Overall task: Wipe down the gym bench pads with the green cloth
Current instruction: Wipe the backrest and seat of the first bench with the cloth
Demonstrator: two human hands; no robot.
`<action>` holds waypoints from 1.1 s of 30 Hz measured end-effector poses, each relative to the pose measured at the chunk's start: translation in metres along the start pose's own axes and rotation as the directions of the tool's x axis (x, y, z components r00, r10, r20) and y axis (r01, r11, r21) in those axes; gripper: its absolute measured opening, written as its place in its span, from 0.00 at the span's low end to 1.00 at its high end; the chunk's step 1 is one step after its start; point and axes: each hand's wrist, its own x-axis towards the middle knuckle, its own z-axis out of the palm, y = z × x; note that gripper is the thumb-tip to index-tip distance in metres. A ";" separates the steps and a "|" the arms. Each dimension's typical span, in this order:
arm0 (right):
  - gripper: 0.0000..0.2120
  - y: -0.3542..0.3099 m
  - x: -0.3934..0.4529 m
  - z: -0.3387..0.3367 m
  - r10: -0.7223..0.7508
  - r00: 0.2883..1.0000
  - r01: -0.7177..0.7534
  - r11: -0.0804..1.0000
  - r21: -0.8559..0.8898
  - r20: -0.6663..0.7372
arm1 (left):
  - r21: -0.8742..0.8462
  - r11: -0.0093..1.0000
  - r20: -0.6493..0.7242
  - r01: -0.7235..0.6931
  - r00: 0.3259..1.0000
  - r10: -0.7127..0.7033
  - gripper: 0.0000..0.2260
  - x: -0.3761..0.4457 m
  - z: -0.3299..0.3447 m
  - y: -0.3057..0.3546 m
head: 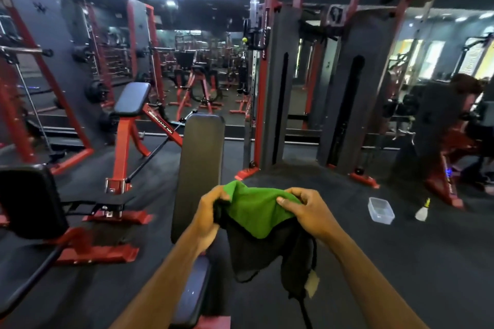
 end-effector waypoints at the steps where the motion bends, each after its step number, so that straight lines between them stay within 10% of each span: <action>1: 0.04 0.006 0.021 -0.005 0.004 1.000 -0.004 1.000 -0.002 0.019 | 0.024 1.000 -0.002 -0.015 1.000 0.015 0.25 0.020 -0.001 0.001; 11: 0.23 0.026 0.214 -0.050 0.144 0.919 0.017 0.917 -0.399 0.368 | 0.086 0.970 -0.320 -0.226 0.916 0.242 0.13 0.205 -0.013 0.022; 15: 0.20 0.063 0.293 -0.059 0.083 0.962 0.060 0.866 -0.497 0.261 | 0.095 0.959 -0.397 -0.266 0.874 0.282 0.08 0.271 -0.016 0.030; 22: 0.12 0.126 0.419 -0.050 -0.075 0.997 0.071 0.959 -0.273 -0.005 | -0.108 0.980 0.122 -0.170 0.976 0.183 0.28 0.344 -0.039 0.047; 26: 0.14 0.149 0.507 -0.056 -0.130 0.986 0.137 0.988 -0.070 0.104 | 0.333 0.903 0.223 -0.270 0.954 0.202 0.36 0.398 -0.062 0.041; 30: 0.09 0.152 0.578 -0.054 -0.157 0.968 0.151 0.987 0.049 0.195 | 0.887 0.389 0.134 -0.250 0.945 0.299 0.31 0.458 -0.066 0.034; 33: 0.08 0.154 0.632 -0.049 -0.194 0.960 0.204 0.979 -0.025 0.201 | 0.887 0.452 -0.077 -0.089 0.939 0.334 0.18 0.486 -0.056 0.032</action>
